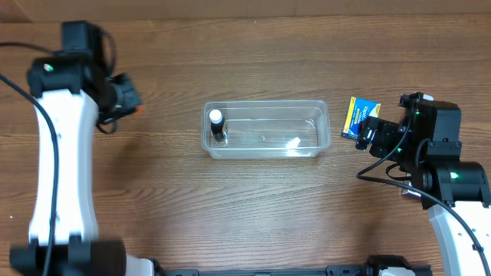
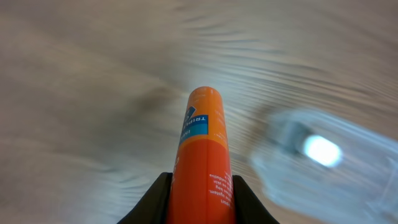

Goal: Pack container
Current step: 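Lower the orange tube into the container beside the bottle, release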

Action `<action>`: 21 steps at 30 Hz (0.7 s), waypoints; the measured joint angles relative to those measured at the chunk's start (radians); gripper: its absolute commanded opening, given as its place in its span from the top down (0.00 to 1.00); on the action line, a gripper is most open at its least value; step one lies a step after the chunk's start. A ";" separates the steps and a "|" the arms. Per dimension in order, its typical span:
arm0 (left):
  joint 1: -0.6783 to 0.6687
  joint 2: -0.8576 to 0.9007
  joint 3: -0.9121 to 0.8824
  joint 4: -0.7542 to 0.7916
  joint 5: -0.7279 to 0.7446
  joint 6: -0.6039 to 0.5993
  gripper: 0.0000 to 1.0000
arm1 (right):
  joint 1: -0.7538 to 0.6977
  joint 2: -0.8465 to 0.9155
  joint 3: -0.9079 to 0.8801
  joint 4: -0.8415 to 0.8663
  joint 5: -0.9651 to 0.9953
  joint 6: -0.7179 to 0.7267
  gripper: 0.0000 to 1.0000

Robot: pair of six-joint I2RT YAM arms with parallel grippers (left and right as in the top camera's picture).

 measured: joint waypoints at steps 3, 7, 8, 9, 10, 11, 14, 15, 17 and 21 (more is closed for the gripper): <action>-0.113 -0.066 0.010 0.007 0.014 0.000 0.96 | 0.000 0.000 0.000 0.000 0.000 0.000 0.00; -0.254 -0.072 0.013 0.007 0.023 0.000 0.96 | 0.000 0.000 0.000 0.000 0.000 -0.001 0.00; -0.281 -0.061 0.013 0.007 0.024 -0.001 0.96 | 0.000 0.000 0.000 0.000 0.000 0.000 0.00; -0.306 -0.047 0.013 0.007 0.023 -0.002 0.96 | 0.000 0.000 0.000 0.000 0.000 0.000 0.00; -0.323 -0.033 0.013 0.007 0.023 -0.005 0.96 | 0.000 0.000 0.000 0.000 0.000 0.000 0.00; -0.340 -0.016 0.013 0.007 0.024 -0.006 0.96 | 0.000 0.000 0.000 0.000 0.000 -0.001 0.00; -0.378 0.047 0.013 0.005 0.024 -0.012 0.96 | 0.000 0.000 0.000 0.000 0.000 0.000 0.00; -0.387 0.068 0.013 0.002 0.024 -0.014 0.96 | 0.000 0.000 0.000 0.000 0.000 0.000 0.00; -0.398 0.105 0.013 -0.010 0.024 -0.020 0.96 | 0.000 0.000 0.000 0.000 0.000 0.000 0.00; -0.421 0.179 0.013 -0.034 0.024 -0.034 0.96 | 0.000 0.000 0.000 -0.001 0.000 0.000 0.00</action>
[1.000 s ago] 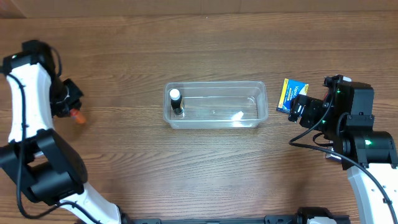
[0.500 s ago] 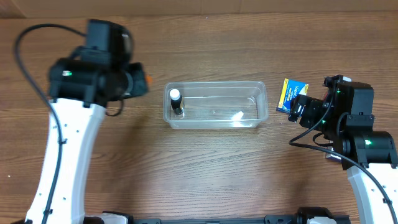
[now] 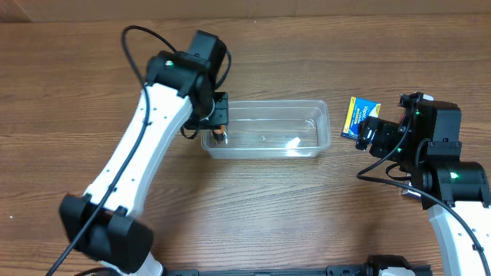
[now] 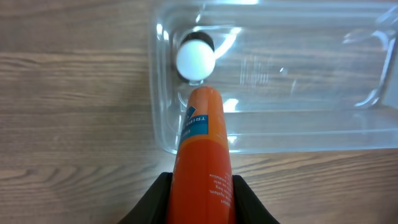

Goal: Pack container
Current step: 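Lower the orange tube into the container beside the bottle, release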

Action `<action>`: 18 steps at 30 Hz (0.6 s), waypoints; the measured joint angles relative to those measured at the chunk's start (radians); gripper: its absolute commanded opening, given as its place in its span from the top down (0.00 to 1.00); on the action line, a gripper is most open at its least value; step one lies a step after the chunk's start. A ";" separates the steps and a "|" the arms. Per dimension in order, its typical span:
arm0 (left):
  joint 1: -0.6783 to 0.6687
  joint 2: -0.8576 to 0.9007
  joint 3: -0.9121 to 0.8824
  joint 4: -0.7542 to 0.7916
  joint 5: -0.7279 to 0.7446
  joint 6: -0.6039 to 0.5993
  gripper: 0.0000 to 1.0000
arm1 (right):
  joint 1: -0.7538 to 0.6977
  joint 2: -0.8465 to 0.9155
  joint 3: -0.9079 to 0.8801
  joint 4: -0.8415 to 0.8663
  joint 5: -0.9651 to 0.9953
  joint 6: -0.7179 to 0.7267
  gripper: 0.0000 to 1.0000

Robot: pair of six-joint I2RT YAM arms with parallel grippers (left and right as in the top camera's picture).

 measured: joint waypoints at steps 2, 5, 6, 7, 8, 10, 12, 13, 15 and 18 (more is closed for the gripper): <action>-0.007 0.019 0.000 -0.004 0.000 -0.001 0.96 | 0.000 0.000 0.000 0.001 0.000 0.000 0.00; -0.015 0.040 0.000 -0.002 -0.002 -0.001 0.96 | 0.000 0.000 0.000 0.000 0.000 0.000 0.00; -0.019 0.044 -0.002 0.003 -0.005 -0.001 0.96 | 0.000 0.000 0.000 0.000 0.000 -0.001 0.00; -0.020 0.049 -0.003 0.009 -0.009 -0.001 0.96 | 0.000 0.000 0.000 0.001 0.000 0.000 0.00; -0.020 0.052 -0.007 0.016 -0.010 -0.002 0.96 | 0.000 0.000 0.000 0.000 -0.001 -0.001 0.00; -0.020 0.058 -0.021 0.030 -0.016 -0.002 0.96 | 0.000 0.000 0.000 0.000 -0.001 -0.001 0.00; -0.020 0.065 -0.047 0.046 -0.022 -0.004 0.96 | 0.000 0.000 0.000 0.000 0.000 -0.001 0.00; -0.020 0.068 -0.059 0.055 -0.025 -0.004 0.96 | 0.000 0.000 0.000 0.000 0.000 0.000 0.00; -0.021 0.075 -0.095 0.079 -0.027 -0.004 0.95 | 0.000 0.000 0.000 0.000 0.000 0.000 0.00; -0.020 0.081 -0.140 0.106 -0.031 -0.004 0.85 | 0.000 0.000 0.000 0.001 0.000 0.000 0.00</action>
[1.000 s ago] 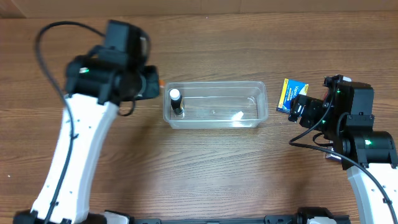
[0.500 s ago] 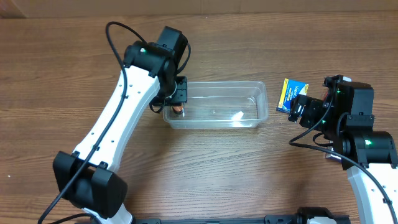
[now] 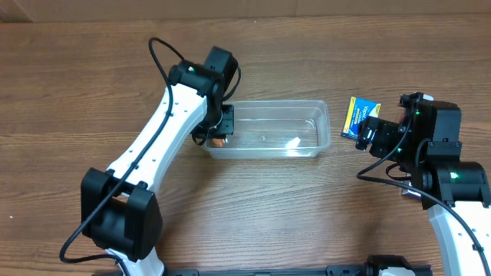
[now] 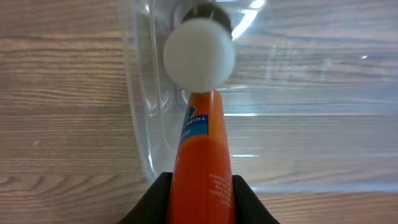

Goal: Pack container
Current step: 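Lower the orange tube into the container beside the bottle, release, then raise the left gripper away and move the right gripper to the VapoDrops box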

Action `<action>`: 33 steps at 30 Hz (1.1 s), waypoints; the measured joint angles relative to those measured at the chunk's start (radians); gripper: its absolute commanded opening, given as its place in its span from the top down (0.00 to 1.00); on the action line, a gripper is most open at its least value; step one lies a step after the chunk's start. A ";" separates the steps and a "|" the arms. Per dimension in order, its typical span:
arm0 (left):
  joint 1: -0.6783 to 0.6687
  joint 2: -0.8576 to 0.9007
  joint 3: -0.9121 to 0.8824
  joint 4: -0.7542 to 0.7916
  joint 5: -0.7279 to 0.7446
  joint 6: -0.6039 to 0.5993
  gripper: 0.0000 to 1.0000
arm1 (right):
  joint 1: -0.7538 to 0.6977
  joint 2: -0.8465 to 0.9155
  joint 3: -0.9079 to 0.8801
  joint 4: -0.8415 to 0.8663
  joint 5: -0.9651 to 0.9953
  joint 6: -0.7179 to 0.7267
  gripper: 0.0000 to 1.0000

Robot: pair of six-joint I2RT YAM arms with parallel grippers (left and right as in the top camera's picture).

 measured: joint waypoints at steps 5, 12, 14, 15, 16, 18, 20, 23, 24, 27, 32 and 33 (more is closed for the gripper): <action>0.000 0.003 -0.056 0.039 -0.002 0.000 0.70 | 0.000 0.000 0.000 0.000 0.000 0.000 0.00; 0.000 0.003 -0.079 0.060 -0.008 -0.003 0.57 | 0.000 0.000 0.000 -0.006 0.000 0.000 0.00; 0.000 0.003 -0.079 0.060 -0.009 -0.004 0.56 | 0.000 0.000 0.000 -0.006 0.000 0.000 0.00; 0.000 0.003 -0.079 0.061 -0.009 -0.004 0.56 | 0.000 0.000 0.000 -0.006 0.000 0.000 0.00; 0.000 0.003 -0.079 0.061 -0.009 -0.004 0.56 | 0.000 0.000 0.000 -0.006 0.000 0.000 0.00; 0.000 0.003 -0.079 0.061 -0.009 -0.004 0.56 | 0.000 0.000 0.000 -0.007 0.000 0.000 0.00; 0.000 0.003 -0.079 0.061 -0.009 -0.004 0.56 | 0.000 0.000 0.000 -0.006 0.000 0.000 0.00; 0.000 0.003 -0.079 0.061 -0.009 -0.004 0.57 | 0.000 0.000 0.000 -0.006 0.000 0.000 0.00; 0.000 0.003 -0.079 0.061 -0.009 -0.004 0.58 | 0.000 0.000 0.000 -0.006 0.000 0.000 0.00; 0.000 0.003 -0.078 0.057 -0.010 -0.003 0.54 | 0.000 0.000 0.000 -0.007 0.000 0.000 0.00; 0.000 0.003 -0.011 0.025 -0.019 0.016 0.17 | 0.000 0.000 0.000 -0.006 0.000 0.000 0.00; 0.000 0.000 0.021 0.017 -0.021 0.027 0.00 | 0.000 0.000 0.000 -0.006 0.000 0.000 0.00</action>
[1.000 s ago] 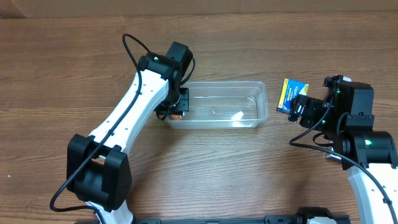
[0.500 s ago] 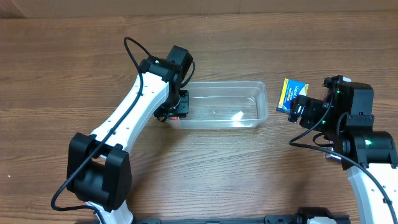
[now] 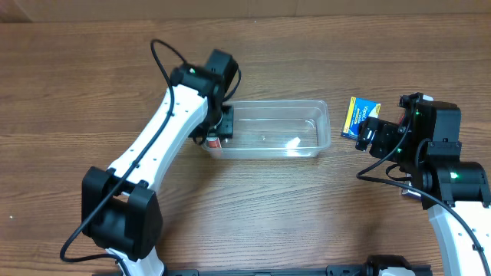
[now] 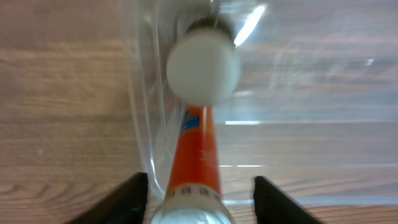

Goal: Pack container
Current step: 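Raise the left gripper away and move the right gripper to the VapoDrops box, then grasp the blue-yellow VapoDrops box with the right gripper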

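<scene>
A clear plastic container (image 3: pixel 268 104) lies mid-table, its left wall (image 4: pixel 144 93) close under the left wrist camera. An orange tube (image 4: pixel 199 146) with a white cap end stands free between the spread fingers of my left gripper (image 4: pixel 199 182), which is open, at the container's left end. In the overhead view the orange tube (image 3: pixel 212 141) shows just below the left wrist. A dark bottle with a round white cap (image 4: pixel 203 67) stands in the container beyond the tube. My right gripper (image 3: pixel 362 132) hovers right of the container by a blue packet (image 3: pixel 359 113); its jaws are hard to read.
A small white scrap (image 3: pixel 294 142) lies on the container floor toward its right end. The left arm (image 3: pixel 165 138) stretches diagonally over the table's left half. Wooden tabletop (image 3: pixel 268 207) surrounds the container.
My left gripper was shut on the orange tube over the container's left end; now its fingers stand apart and the tube sits loose between them. The right arm has not moved.
My left gripper held the orange tube at the far left of the table. Then it held it over the container's left end beside the white-capped bottle, then lower and closer to that bottle. Now the jaws are open and the tube is released there.
</scene>
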Action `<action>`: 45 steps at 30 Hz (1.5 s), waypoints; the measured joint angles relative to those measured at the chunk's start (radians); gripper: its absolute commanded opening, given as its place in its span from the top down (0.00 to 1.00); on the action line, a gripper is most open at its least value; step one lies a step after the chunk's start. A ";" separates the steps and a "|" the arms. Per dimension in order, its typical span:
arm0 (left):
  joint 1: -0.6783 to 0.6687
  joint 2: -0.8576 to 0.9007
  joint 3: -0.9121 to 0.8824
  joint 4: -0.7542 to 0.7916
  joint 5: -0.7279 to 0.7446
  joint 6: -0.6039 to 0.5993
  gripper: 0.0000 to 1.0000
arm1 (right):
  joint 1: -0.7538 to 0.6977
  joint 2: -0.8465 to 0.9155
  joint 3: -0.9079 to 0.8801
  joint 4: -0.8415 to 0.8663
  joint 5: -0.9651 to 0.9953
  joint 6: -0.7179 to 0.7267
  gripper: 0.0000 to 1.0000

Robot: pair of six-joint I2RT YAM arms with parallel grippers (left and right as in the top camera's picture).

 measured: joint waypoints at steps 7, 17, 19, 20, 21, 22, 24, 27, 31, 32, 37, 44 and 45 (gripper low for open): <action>0.003 -0.093 0.181 -0.051 -0.034 0.030 0.00 | 0.000 0.000 0.002 -0.008 0.000 0.004 0.00; 0.195 -0.394 0.196 -0.117 -0.124 0.002 0.00 | 0.000 0.191 0.382 -0.166 0.029 0.023 0.00; 0.237 -0.452 0.198 -0.124 -0.131 0.001 0.00 | 0.000 0.274 0.458 -0.167 0.031 0.023 0.00; 0.258 -0.480 0.201 -0.128 -0.135 0.002 0.00 | 0.000 0.324 0.489 -0.167 0.031 0.023 0.00; 0.277 -0.501 0.205 -0.132 -0.137 0.002 0.00 | 0.000 0.372 0.509 -0.163 0.032 0.023 0.00; 0.290 -0.518 0.210 -0.138 -0.138 0.003 0.00 | 0.000 0.423 0.519 -0.154 0.033 0.023 0.00; 0.304 -0.531 0.213 -0.149 -0.138 0.003 0.00 | 0.000 0.520 0.521 -0.140 0.034 0.023 0.00; 0.309 -0.521 0.214 -0.159 -0.139 0.003 0.00 | 0.000 0.661 0.521 -0.134 0.037 0.023 0.00; 0.310 -0.489 0.211 -0.160 -0.138 0.003 0.00 | 0.000 0.807 0.520 -0.128 0.048 0.026 0.00; 0.310 -0.481 0.210 -0.160 -0.138 0.003 0.00 | 0.000 0.829 0.520 -0.122 0.054 0.027 0.00; 0.310 -0.449 0.208 -0.162 -0.138 0.003 0.00 | -0.011 0.890 0.520 -0.103 0.065 0.028 0.00; 0.310 -0.424 0.208 -0.161 -0.138 0.003 0.00 | -0.034 0.954 0.520 -0.093 0.075 0.026 0.00; 0.310 -0.422 0.208 -0.160 -0.138 0.003 0.00 | -0.034 0.967 0.520 -0.094 0.076 0.026 0.00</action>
